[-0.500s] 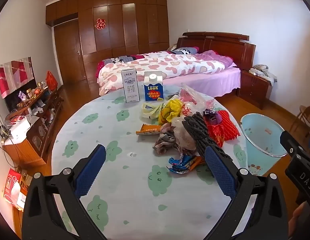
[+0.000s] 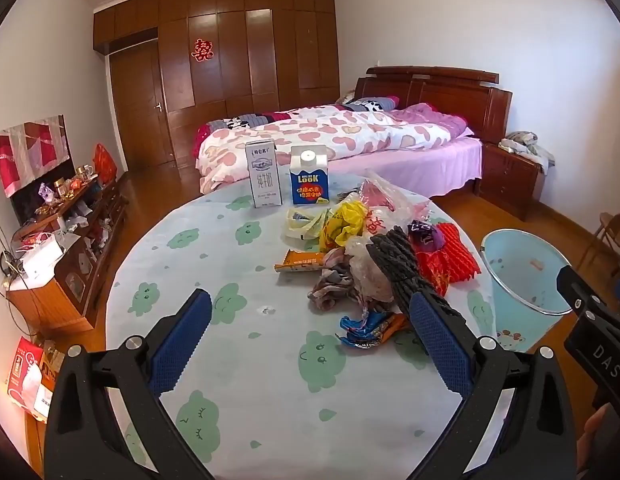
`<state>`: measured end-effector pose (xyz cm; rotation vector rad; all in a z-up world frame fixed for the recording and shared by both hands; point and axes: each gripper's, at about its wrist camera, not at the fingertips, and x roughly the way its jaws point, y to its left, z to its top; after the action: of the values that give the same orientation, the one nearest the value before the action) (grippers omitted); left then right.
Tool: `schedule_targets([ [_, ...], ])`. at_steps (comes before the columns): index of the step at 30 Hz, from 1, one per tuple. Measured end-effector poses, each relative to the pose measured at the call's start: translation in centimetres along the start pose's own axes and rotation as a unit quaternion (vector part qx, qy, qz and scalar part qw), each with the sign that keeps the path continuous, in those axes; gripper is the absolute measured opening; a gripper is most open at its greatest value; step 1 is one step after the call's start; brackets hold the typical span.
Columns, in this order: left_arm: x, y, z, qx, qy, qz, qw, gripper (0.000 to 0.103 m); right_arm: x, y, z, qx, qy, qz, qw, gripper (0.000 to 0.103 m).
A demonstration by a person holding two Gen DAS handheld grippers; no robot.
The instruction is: Collect trash
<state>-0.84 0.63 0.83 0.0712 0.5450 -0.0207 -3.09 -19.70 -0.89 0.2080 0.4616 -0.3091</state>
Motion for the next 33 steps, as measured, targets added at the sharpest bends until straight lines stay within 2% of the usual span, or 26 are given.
schedule_targets([
  [33, 0.68, -0.26, -0.21, 0.003, 0.0, -0.002, 1.0, 0.097, 0.36, 0.54, -0.14, -0.003, 0.007, -0.001, 1.0, 0.098],
])
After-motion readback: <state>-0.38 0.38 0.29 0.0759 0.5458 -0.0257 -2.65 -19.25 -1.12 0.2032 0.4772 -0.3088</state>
